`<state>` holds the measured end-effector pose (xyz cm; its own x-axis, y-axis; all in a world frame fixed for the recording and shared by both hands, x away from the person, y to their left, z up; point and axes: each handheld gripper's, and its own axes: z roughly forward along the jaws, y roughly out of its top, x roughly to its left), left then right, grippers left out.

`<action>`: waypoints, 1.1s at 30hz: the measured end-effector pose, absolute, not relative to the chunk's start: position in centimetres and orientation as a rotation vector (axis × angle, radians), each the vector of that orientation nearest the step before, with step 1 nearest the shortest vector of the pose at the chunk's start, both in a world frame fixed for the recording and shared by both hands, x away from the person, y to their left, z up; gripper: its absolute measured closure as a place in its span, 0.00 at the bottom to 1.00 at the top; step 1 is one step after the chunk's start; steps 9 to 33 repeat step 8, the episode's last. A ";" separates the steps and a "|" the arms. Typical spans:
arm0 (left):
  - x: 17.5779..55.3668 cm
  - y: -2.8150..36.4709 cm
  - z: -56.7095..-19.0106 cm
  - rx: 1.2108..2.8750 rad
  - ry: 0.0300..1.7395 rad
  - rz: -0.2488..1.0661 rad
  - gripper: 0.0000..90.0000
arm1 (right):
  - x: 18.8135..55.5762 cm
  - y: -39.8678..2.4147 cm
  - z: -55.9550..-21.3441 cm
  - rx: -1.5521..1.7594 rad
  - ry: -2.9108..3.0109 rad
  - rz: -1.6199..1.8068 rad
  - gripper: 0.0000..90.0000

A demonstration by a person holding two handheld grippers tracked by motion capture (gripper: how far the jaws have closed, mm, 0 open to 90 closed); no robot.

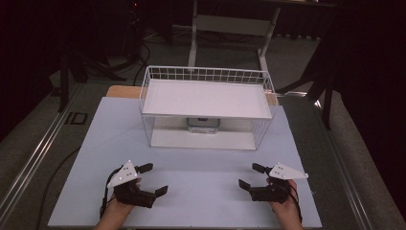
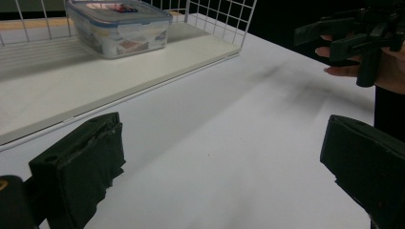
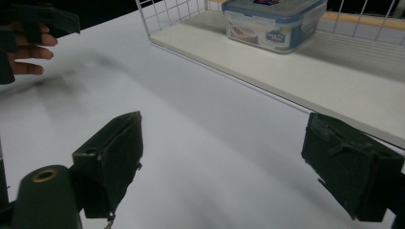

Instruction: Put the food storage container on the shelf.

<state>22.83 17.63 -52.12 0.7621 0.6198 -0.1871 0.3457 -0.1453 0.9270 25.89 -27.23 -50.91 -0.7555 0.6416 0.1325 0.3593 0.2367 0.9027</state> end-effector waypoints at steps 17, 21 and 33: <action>22.7 17.7 -52.2 1.756 0.763 0.279 0.02 | 26.2 -27.2 -51.0 0.955 2.248 1.541 0.16; 22.7 17.7 -52.2 1.756 0.763 0.279 0.02 | 26.2 -27.2 -51.0 0.955 2.248 1.541 0.16; 22.7 17.7 -52.2 1.756 0.763 0.279 0.02 | 26.2 -27.2 -51.0 0.955 2.248 1.541 0.16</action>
